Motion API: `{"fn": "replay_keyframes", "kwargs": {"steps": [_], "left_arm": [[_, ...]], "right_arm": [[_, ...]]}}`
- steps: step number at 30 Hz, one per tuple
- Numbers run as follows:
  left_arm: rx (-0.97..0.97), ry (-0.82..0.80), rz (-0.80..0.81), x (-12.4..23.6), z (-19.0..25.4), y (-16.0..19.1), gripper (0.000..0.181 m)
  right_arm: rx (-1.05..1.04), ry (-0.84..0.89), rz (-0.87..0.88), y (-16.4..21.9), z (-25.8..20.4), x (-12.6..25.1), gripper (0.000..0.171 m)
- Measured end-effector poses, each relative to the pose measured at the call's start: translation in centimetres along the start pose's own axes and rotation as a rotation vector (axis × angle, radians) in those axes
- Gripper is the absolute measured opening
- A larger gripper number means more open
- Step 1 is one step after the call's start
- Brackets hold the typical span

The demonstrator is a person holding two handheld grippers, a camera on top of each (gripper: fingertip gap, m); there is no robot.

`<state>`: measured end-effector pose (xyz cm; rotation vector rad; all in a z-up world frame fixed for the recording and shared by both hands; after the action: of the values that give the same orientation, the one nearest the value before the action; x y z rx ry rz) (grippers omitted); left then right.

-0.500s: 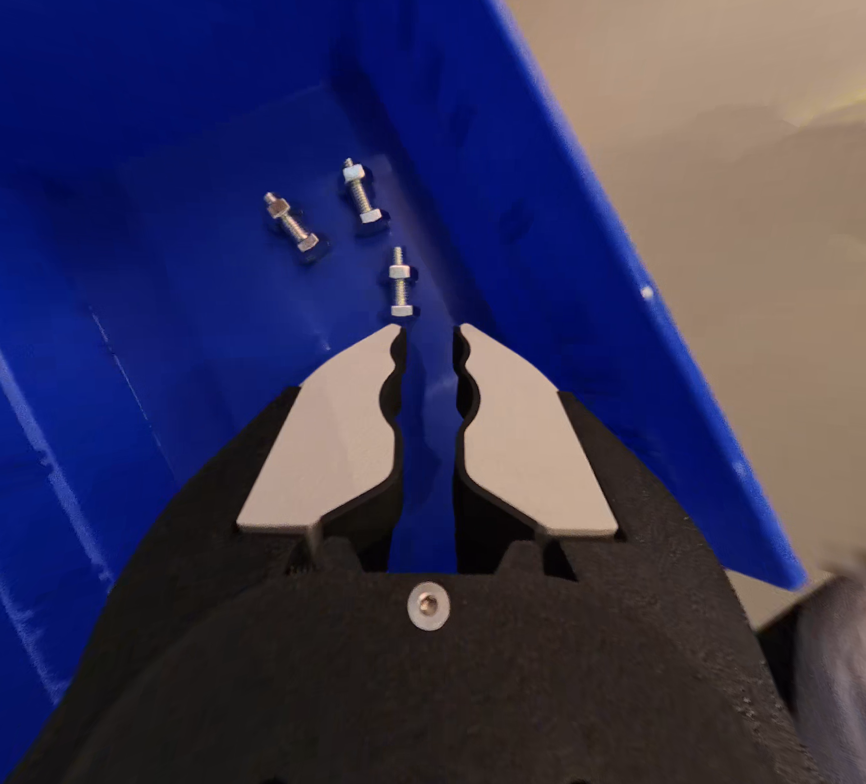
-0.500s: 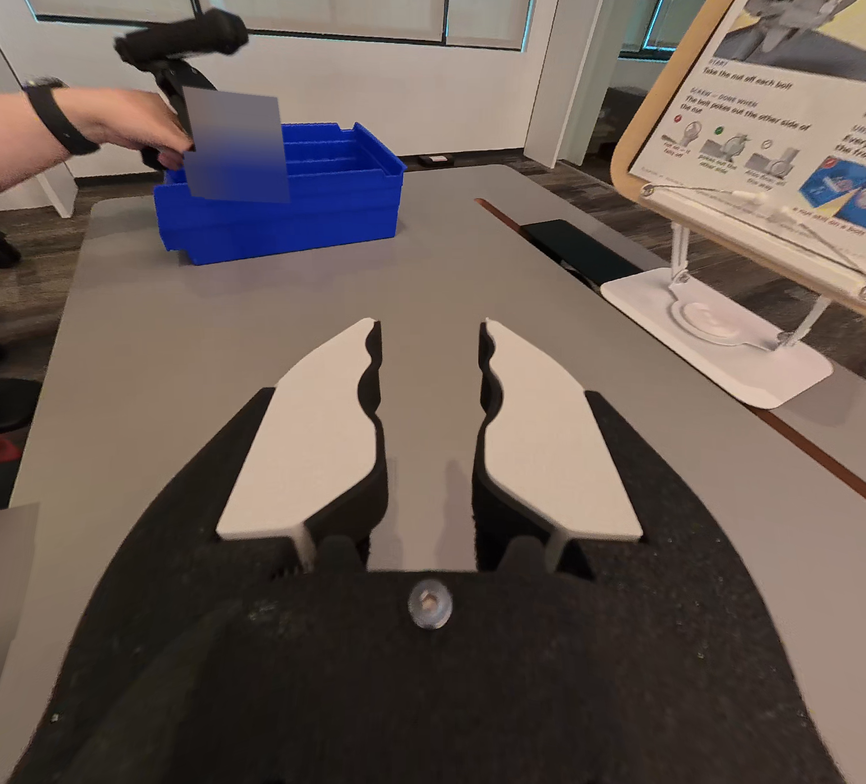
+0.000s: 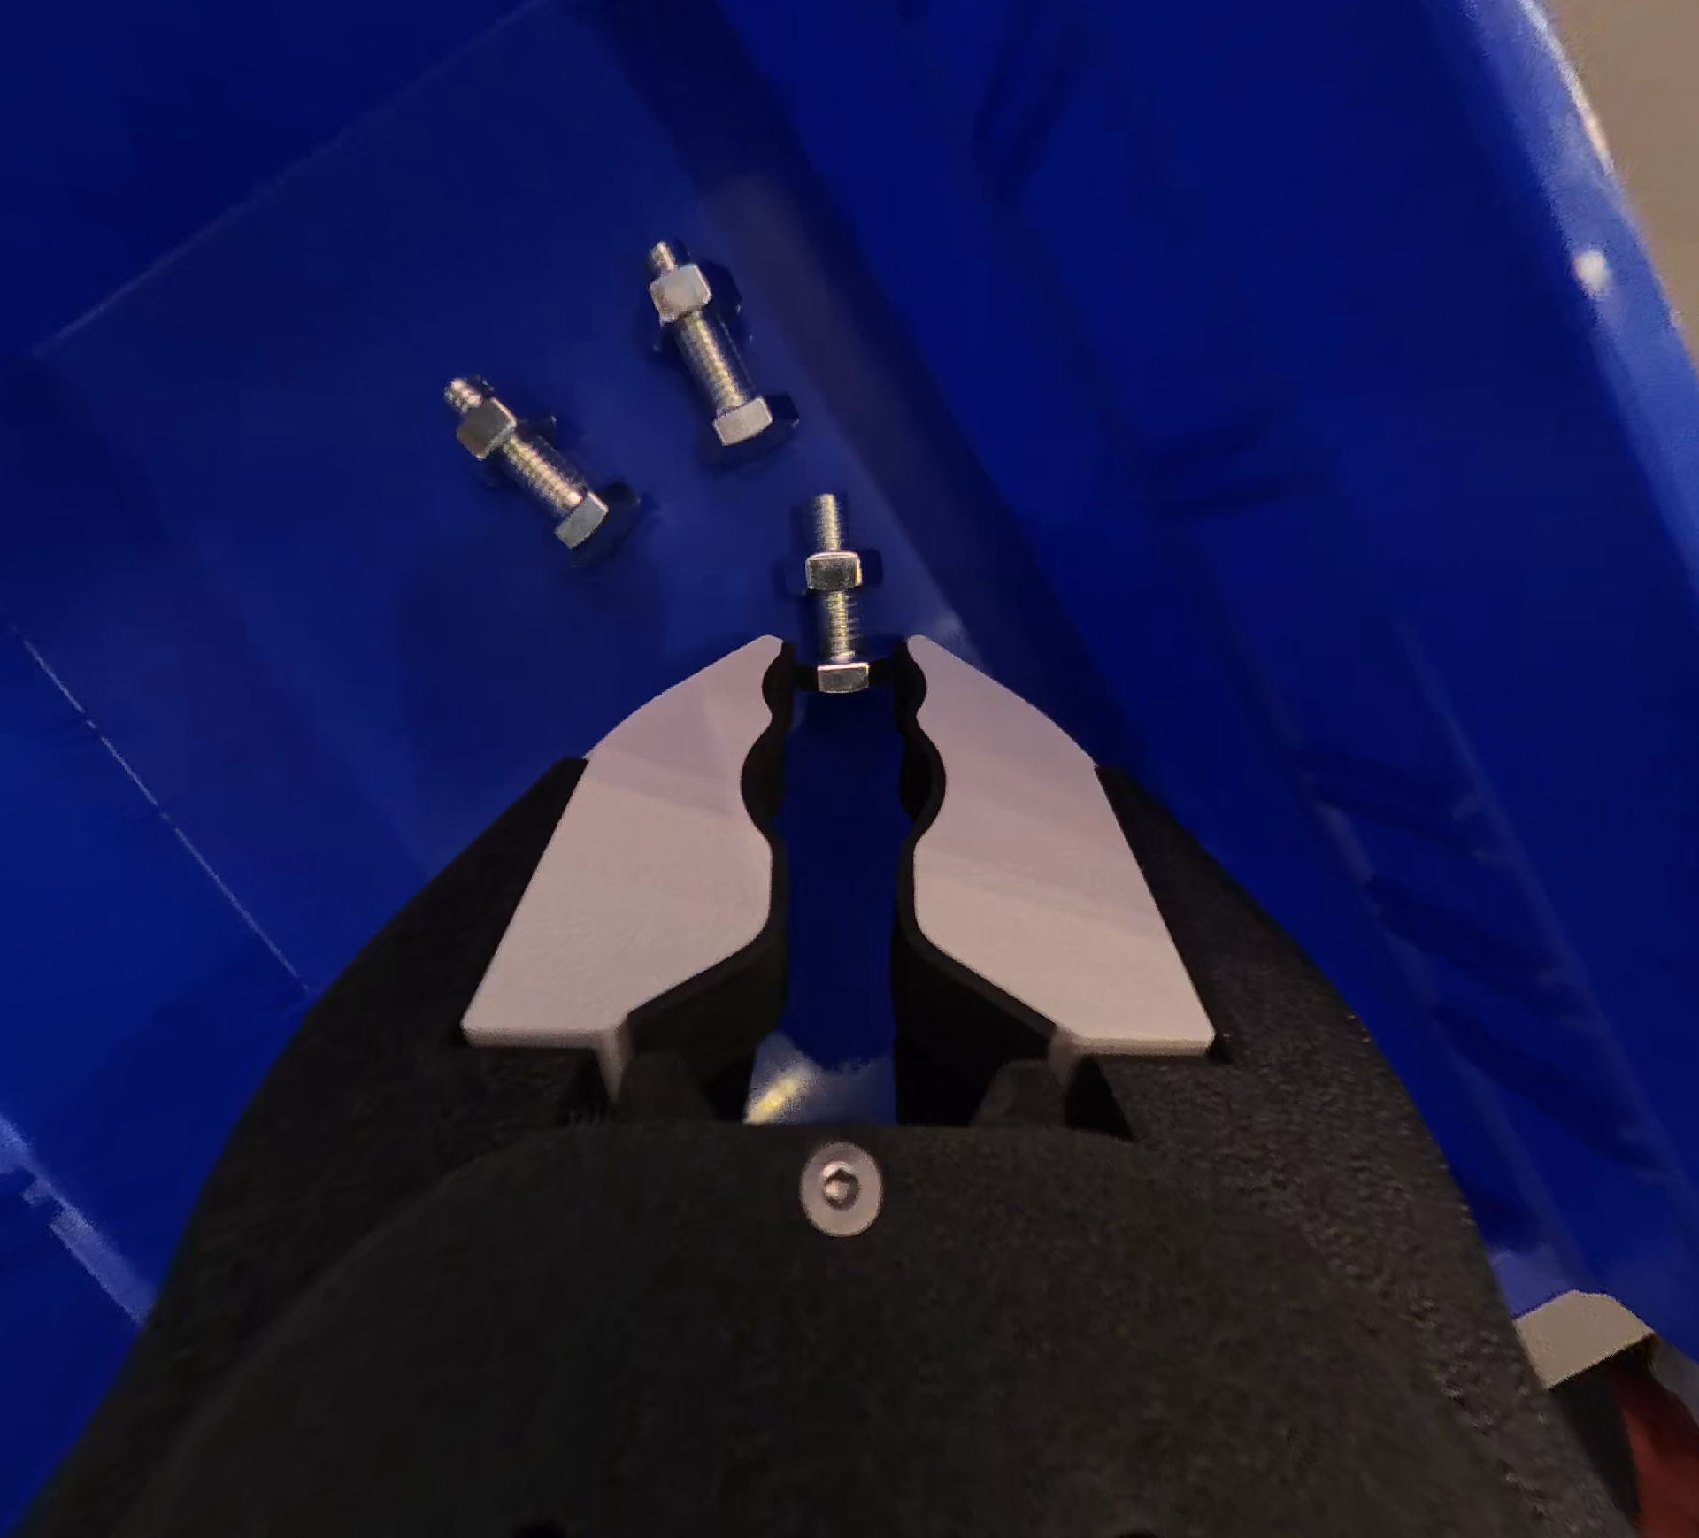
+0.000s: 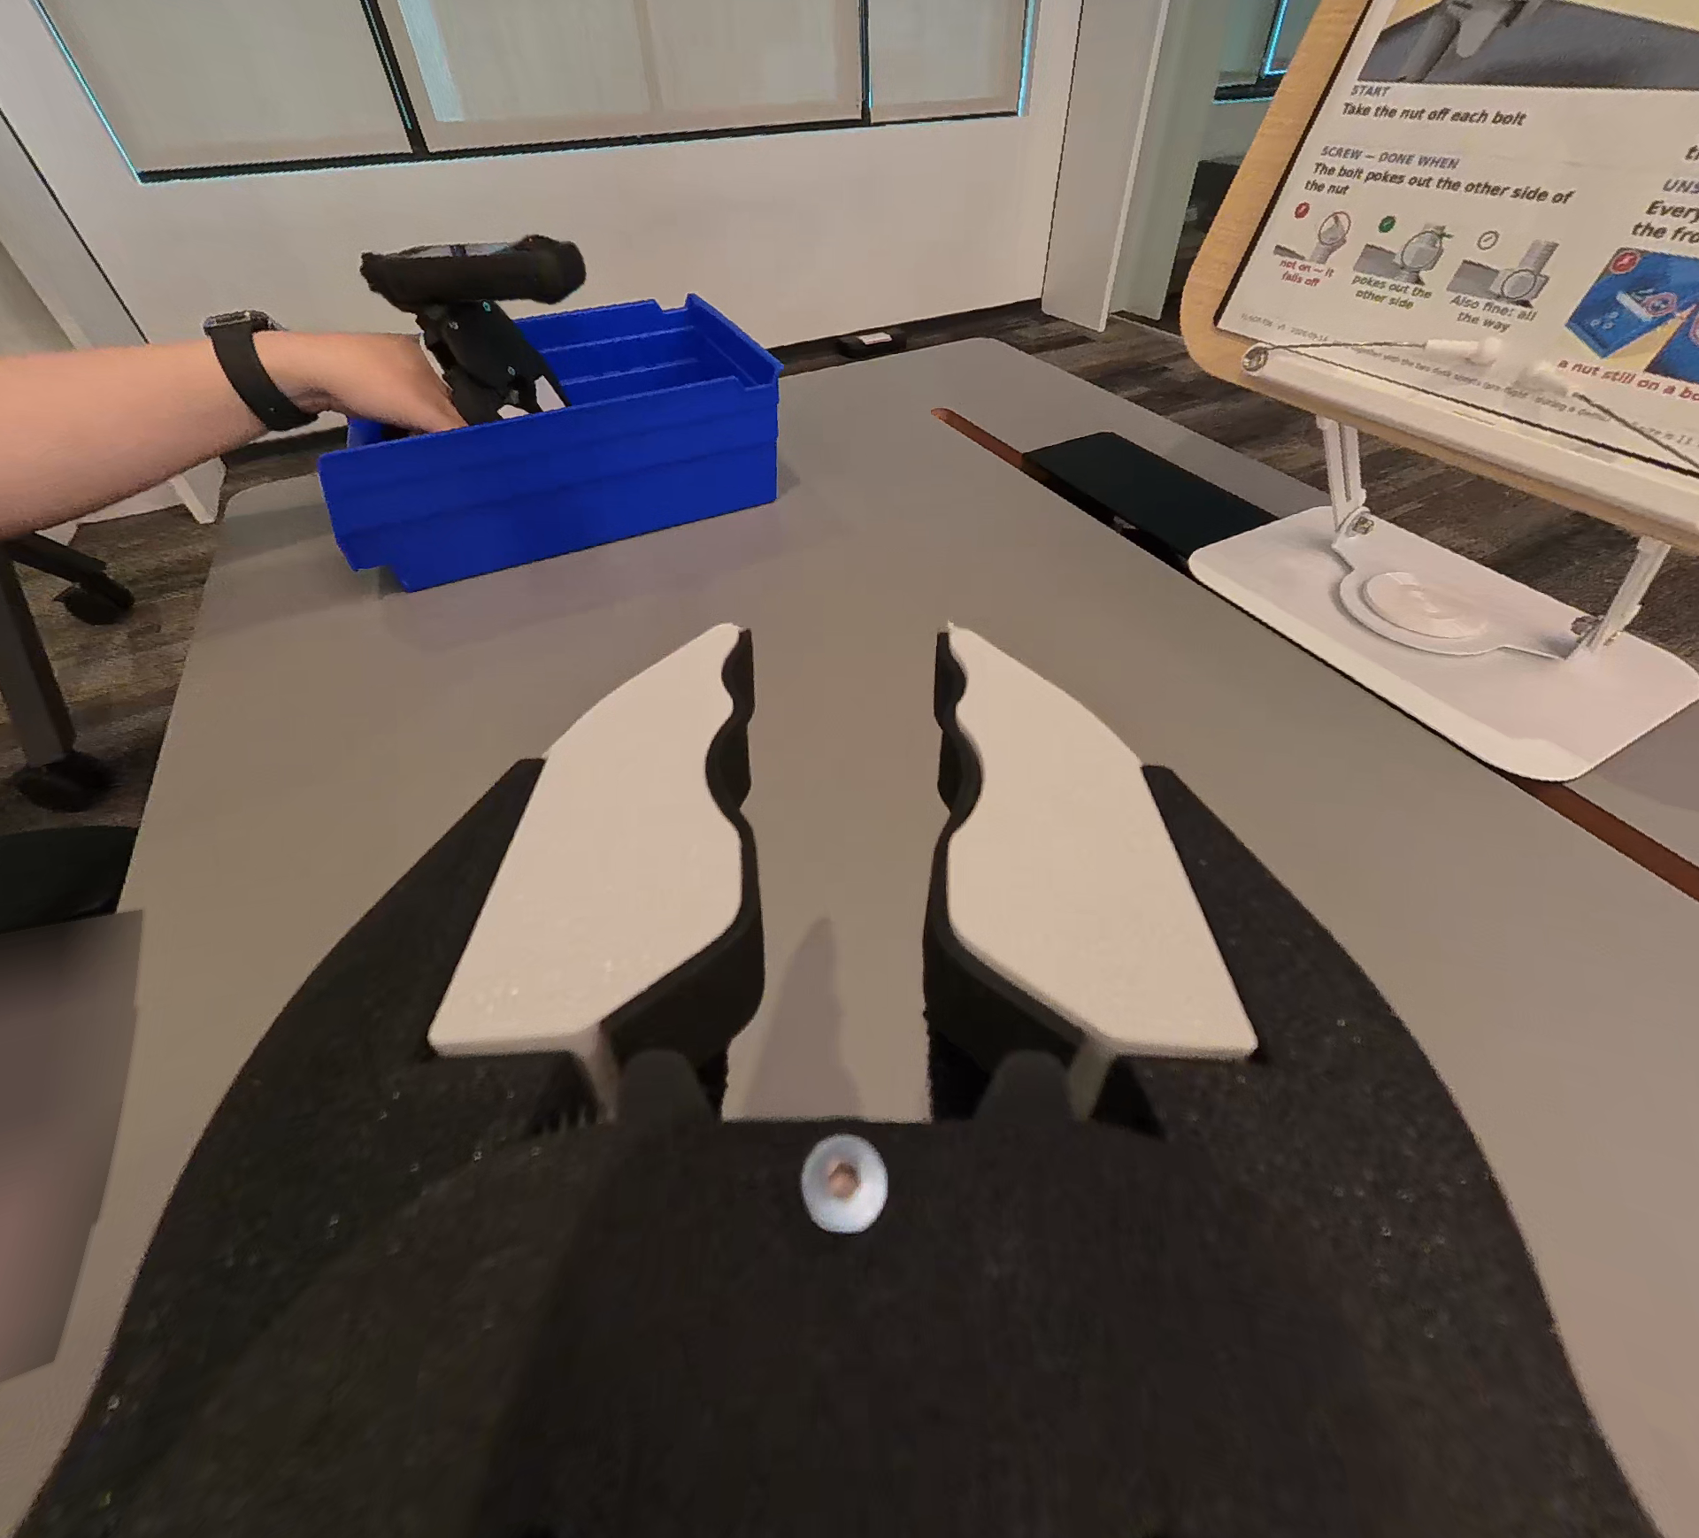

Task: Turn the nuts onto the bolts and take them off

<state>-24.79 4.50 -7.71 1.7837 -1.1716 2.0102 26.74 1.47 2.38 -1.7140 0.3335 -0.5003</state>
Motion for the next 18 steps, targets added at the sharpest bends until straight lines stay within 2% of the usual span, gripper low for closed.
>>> {"fn": "replay_keyframes", "kwargs": {"steps": [4,7,10,13,18], "left_arm": [[-0.051,-0.016,-0.016,0.0,0.2,-0.1,0.020],[-0.019,-0.036,0.011,0.6,-0.4,0.5,0.020],[0.065,-0.031,0.154,2.8,-1.0,1.5,0.020],[0.104,-0.052,0.360,6.9,-1.0,1.5,0.020],[0.042,-0.067,0.608,13.6,2.0,-1.4,0.019]], "right_arm": [[-0.008,-0.015,-0.004,0.3,0.3,-0.3,0.036],[-0.017,-0.030,-0.023,0.8,0.4,-0.7,0.036],[-0.018,-0.050,-0.045,1.2,0.5,-1.2,0.035],[-0.013,-0.076,-0.057,1.3,0.4,-2.1,0.035],[-0.030,-0.158,-0.056,0.1,-0.5,-5.3,0.032]]}}
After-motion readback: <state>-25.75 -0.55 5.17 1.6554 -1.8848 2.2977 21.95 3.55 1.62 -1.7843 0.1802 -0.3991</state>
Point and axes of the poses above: each gripper's, where its closed fingertips meet, x back along the fingers, y out of its underside, z = x × y across the jaws, the point moved 9 cm from there along x, back along the fingers, and after that the axes turned 7 degrees about -x, right-handed, at the moved point
